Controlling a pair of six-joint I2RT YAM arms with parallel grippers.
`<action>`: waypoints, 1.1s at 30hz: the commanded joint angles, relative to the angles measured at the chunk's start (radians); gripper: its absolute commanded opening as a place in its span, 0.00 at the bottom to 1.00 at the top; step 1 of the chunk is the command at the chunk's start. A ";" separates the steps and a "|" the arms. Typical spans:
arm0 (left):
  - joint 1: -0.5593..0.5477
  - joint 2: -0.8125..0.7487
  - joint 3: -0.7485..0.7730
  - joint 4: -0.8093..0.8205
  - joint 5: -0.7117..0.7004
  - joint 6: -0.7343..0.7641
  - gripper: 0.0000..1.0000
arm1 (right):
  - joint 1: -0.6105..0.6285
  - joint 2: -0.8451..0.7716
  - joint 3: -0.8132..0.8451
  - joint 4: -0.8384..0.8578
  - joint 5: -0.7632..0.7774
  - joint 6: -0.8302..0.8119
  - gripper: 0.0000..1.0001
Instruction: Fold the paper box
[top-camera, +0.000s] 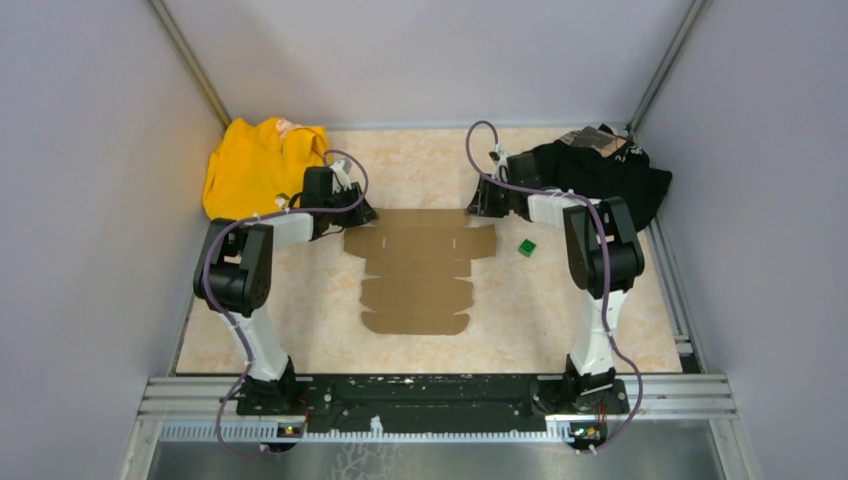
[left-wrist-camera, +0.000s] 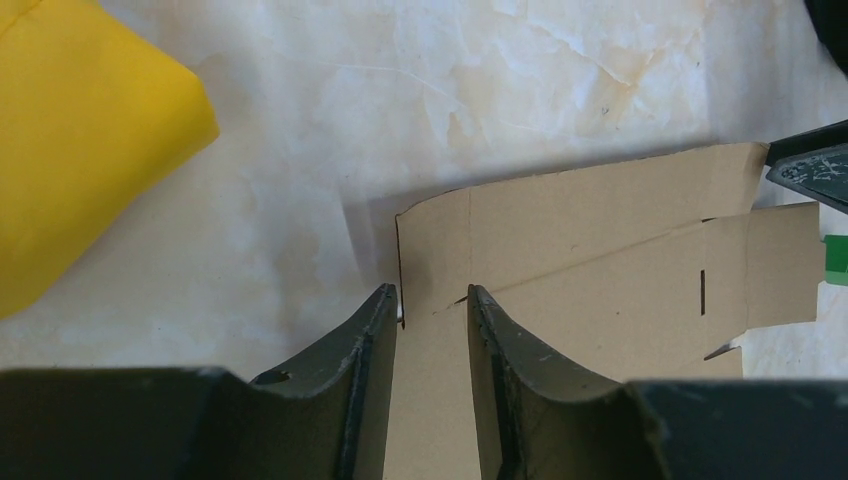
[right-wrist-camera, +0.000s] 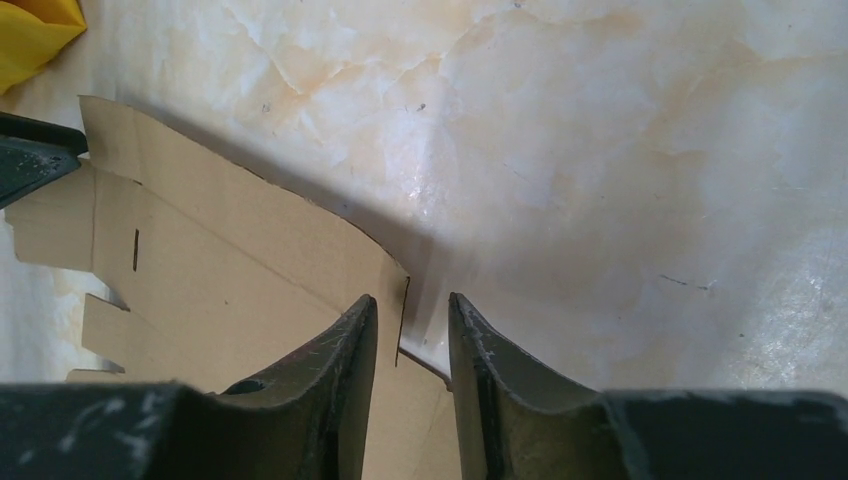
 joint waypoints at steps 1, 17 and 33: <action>-0.004 0.013 0.029 0.045 0.034 -0.011 0.38 | 0.007 0.007 0.046 0.040 -0.025 0.008 0.30; 0.003 -0.087 0.049 -0.106 -0.157 0.045 0.57 | 0.006 -0.114 0.000 -0.077 0.203 -0.025 0.30; 0.004 0.070 0.137 -0.192 -0.193 0.042 0.24 | 0.017 0.001 0.100 -0.185 0.246 -0.045 0.11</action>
